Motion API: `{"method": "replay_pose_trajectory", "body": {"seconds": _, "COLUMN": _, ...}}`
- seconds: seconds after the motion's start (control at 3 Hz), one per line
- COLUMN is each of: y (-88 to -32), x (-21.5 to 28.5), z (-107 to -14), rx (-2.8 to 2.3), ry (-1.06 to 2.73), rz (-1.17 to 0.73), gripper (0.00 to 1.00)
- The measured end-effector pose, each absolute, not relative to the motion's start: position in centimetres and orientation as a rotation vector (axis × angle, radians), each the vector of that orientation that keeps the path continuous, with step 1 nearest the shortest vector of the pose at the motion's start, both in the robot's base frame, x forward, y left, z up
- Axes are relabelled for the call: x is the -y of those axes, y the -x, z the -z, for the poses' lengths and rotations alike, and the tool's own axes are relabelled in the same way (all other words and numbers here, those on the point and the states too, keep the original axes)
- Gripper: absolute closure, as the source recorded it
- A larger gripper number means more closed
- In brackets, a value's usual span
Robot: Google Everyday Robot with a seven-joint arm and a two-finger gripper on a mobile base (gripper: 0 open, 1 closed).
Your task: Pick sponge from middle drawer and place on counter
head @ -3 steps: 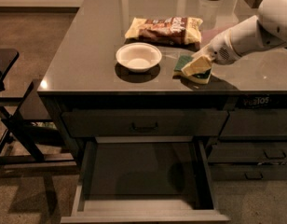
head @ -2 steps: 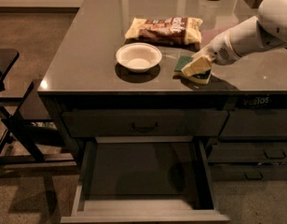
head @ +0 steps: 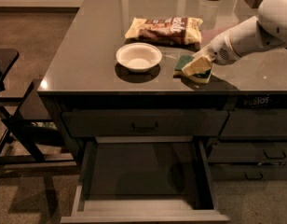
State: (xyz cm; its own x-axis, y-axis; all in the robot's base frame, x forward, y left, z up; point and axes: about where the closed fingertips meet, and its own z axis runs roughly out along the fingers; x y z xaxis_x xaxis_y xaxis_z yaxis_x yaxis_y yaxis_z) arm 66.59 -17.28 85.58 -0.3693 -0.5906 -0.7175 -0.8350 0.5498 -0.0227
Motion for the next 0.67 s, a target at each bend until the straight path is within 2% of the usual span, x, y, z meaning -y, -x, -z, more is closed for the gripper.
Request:
{"method": "replay_pose_trajectory", "body": {"seconds": 0.33, "y": -66.59, "x": 17.28, "z": -85.57, "rx": -2.097, "ry": 1.143, "rz": -0.455, "gripper": 0.14}}
{"method": "replay_pose_trajectory", "body": {"seconds": 0.67, "y": -66.60, "x": 17.27, "z": -85.56, "rx": -2.097, "ry": 1.143, "rz": -0.456, "gripper": 0.00}}
